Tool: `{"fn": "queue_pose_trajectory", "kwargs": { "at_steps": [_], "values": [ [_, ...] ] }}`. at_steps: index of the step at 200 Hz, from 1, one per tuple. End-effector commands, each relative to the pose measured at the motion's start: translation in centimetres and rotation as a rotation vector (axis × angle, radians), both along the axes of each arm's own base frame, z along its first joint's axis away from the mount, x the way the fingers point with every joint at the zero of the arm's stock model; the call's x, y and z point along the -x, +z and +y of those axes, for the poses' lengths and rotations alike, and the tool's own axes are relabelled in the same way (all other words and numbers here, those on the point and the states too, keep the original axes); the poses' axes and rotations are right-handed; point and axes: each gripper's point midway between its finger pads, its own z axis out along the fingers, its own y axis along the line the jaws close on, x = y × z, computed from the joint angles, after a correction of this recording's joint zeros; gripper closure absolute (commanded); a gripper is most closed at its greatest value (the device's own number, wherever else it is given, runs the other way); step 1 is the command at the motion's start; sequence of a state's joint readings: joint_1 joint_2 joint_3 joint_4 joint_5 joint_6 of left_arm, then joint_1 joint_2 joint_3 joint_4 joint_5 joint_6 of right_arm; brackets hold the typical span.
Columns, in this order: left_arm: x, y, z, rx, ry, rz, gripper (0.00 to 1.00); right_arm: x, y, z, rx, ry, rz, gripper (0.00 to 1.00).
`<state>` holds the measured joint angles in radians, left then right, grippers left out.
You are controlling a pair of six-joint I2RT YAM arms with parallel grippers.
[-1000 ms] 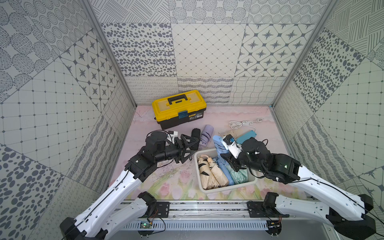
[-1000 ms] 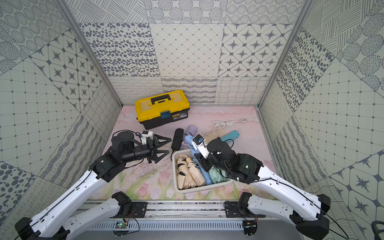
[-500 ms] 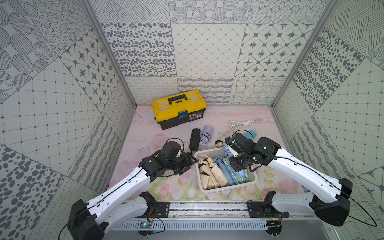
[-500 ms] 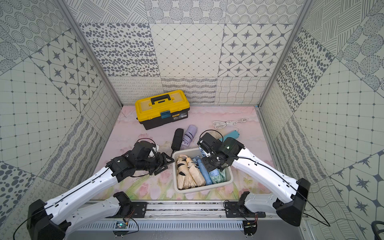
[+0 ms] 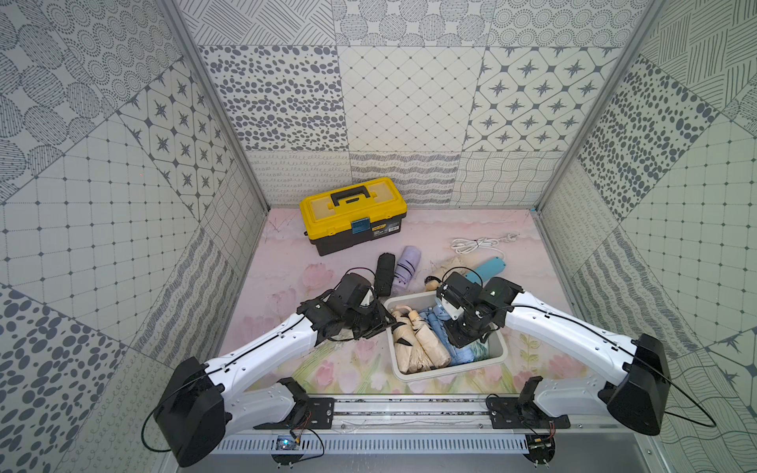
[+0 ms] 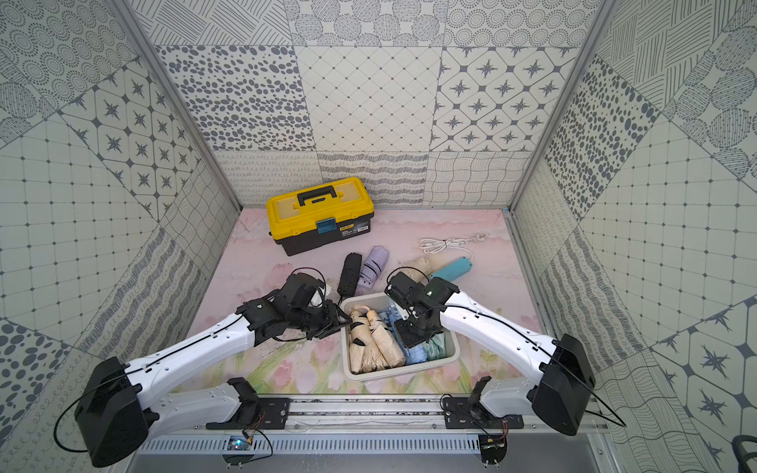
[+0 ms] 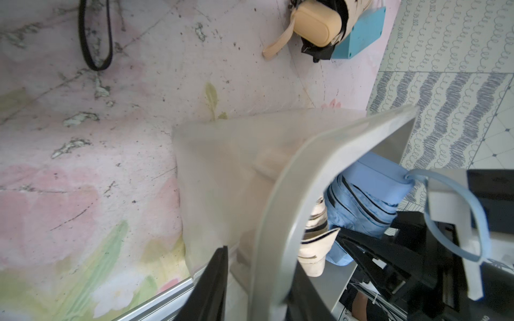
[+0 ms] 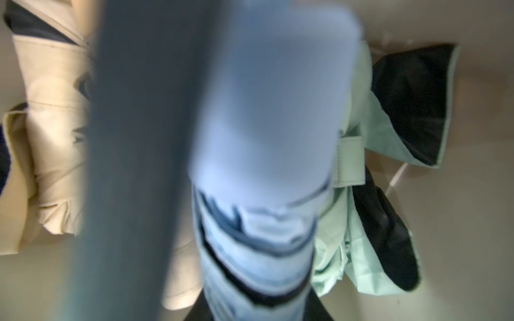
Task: Put the umbrella into the storage box
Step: Place the umbrella in the storage box.
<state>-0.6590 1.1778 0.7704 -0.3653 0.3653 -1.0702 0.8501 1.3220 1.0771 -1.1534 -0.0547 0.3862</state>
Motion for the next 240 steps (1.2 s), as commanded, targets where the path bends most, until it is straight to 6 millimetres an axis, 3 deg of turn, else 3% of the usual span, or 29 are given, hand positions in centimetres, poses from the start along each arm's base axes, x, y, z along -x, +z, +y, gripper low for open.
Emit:
{"fn": "queue_pose_trajectory", "kwargs": {
  "at_steps": [1, 16, 31, 56, 77, 113, 134, 151, 179, 207, 240],
  "values": [
    [-0.4, 0.9, -1.6, 0.045, -0.086, -0.050, 0.73, -1.3, -0.5, 1.9, -0.091, -0.048, -0.014, 0.98],
    [-0.5, 0.8, -1.8, 0.048, -0.091, -0.049, 0.77, -2.0, -0.8, 1.3, -0.077, -0.096, -0.034, 0.88],
    [-0.7, 0.8, -2.0, 0.053, -0.087, -0.049, 0.79, -2.5, -0.6, 1.0, -0.074, -0.129, -0.068, 0.67],
    [-1.0, 1.1, -2.7, 0.058, -0.100, -0.065, 0.82, -3.2, 0.7, 0.4, -0.094, -0.169, -0.120, 0.42],
    [-1.3, 0.8, -3.4, 0.050, -0.115, -0.067, 0.82, -3.4, 2.2, -0.5, -0.133, -0.209, -0.152, 0.30],
    [-1.9, 0.7, -4.8, 0.048, -0.134, -0.075, 0.80, -4.5, 6.0, -3.4, -0.172, -0.316, -0.270, 0.26],
    [-2.0, 0.8, -4.7, 0.026, -0.142, -0.083, 0.51, -5.4, 8.2, -4.2, -0.208, -0.358, -0.341, 0.26],
    [-2.1, 1.2, -3.3, -0.042, -0.133, -0.128, 0.31, -6.0, 9.6, -4.5, -0.225, -0.380, -0.379, 0.26],
    [-2.9, 3.8, -0.4, -0.181, -0.147, -0.252, 0.15, -7.2, 11.3, -4.2, -0.260, -0.397, -0.420, 0.26],
    [-5.5, 5.4, 3.2, -0.325, -0.095, -0.334, 0.06, -8.2, 12.5, -3.4, -0.302, -0.389, -0.463, 0.26],
    [-10.6, 4.8, 5.9, -0.395, -0.056, -0.321, 0.05, -9.1, 12.9, -3.5, -0.314, -0.403, -0.515, 0.27]
  ]
}}
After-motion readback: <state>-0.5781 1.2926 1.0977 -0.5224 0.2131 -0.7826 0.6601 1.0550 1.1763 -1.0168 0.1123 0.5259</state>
